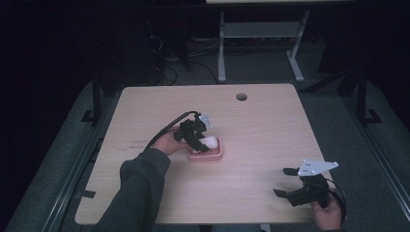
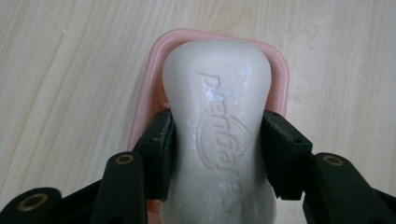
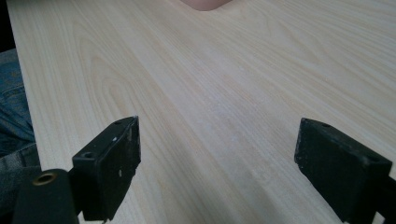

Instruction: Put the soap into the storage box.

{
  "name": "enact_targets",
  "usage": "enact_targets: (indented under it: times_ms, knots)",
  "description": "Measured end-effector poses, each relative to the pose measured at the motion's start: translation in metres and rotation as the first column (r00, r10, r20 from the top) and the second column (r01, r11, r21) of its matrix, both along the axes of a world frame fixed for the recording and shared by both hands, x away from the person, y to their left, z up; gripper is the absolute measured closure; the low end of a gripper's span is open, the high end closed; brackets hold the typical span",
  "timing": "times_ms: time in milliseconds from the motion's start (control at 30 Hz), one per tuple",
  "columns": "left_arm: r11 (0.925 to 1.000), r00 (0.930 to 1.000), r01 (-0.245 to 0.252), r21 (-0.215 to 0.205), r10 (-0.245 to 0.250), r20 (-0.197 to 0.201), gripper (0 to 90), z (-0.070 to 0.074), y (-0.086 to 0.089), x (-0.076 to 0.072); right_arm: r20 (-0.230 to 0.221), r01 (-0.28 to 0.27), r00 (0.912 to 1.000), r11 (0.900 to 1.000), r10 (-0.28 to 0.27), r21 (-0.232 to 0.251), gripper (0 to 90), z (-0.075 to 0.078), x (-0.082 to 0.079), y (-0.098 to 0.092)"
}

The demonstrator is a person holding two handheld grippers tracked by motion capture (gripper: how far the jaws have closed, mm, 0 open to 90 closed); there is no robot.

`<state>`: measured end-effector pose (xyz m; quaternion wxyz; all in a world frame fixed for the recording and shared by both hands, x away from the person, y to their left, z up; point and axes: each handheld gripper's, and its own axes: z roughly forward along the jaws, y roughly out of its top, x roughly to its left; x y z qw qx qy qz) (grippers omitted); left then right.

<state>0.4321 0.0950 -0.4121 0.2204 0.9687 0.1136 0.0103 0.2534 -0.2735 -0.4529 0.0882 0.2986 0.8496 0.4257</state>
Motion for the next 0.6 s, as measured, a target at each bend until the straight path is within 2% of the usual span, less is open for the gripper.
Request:
enact_targets:
  times_ms: [600]
  knots:
    - [0.9999,0.9999,0.007,0.008,-0.007,-0.012,49.3,-0.0067,-0.0019,0.0029,0.001,-0.002,1.0000,1.000,0.002,0.000,14.1,-0.0001,0.0004,0.0004]
